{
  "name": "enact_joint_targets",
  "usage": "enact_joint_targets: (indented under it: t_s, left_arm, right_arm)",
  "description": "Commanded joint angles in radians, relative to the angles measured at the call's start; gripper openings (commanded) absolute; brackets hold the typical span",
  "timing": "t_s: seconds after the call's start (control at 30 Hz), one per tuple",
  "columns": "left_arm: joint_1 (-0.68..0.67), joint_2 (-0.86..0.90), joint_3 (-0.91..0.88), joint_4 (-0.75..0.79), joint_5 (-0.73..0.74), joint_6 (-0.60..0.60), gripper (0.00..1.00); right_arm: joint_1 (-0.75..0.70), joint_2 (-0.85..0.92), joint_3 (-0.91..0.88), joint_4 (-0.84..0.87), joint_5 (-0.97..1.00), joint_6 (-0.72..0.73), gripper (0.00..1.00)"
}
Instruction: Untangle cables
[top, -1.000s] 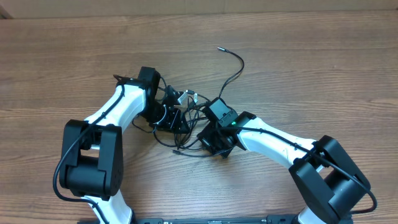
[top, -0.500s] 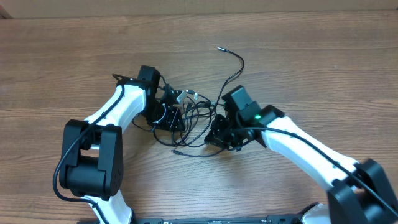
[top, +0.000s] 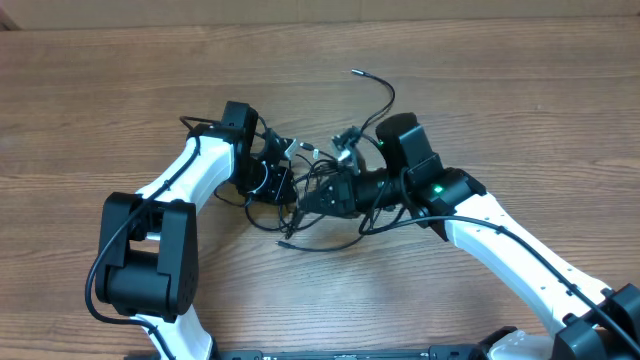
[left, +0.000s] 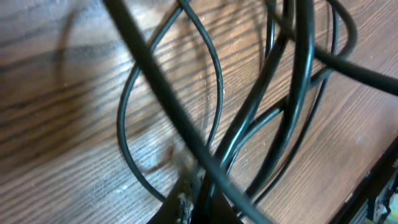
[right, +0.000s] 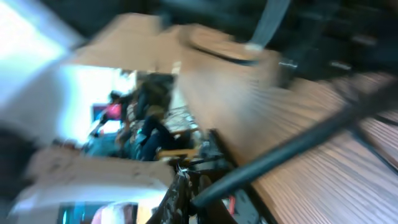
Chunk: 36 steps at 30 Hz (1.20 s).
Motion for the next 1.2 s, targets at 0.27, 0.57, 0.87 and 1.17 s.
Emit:
enact_joint_targets:
  t_s: [0.27, 0.57, 0.87, 1.17]
  left_arm:
    - [0.031, 0.009, 0.001, 0.064, -0.101, -0.112, 0.07]
    - [0.044, 0.009, 0.001, 0.063, -0.101, -0.112, 0.09]
    - [0.044, 0.009, 0.001, 0.060, -0.100, -0.111, 0.05]
    - [0.044, -0.032, 0.025, 0.040, -0.003, -0.080, 0.04]
  right_arm:
    - [-0.117, -0.030, 0.011, 0.132, -0.200, 0.057, 0.04]
    - [-0.204, -0.030, 0.011, 0.126, -0.336, 0.050, 0.04]
    - [-0.205, -0.030, 0.010, -0.181, -0.023, -0.084, 0.04]
    - [-0.204, -0.030, 0.010, -0.431, 0.303, -0.087, 0.04]
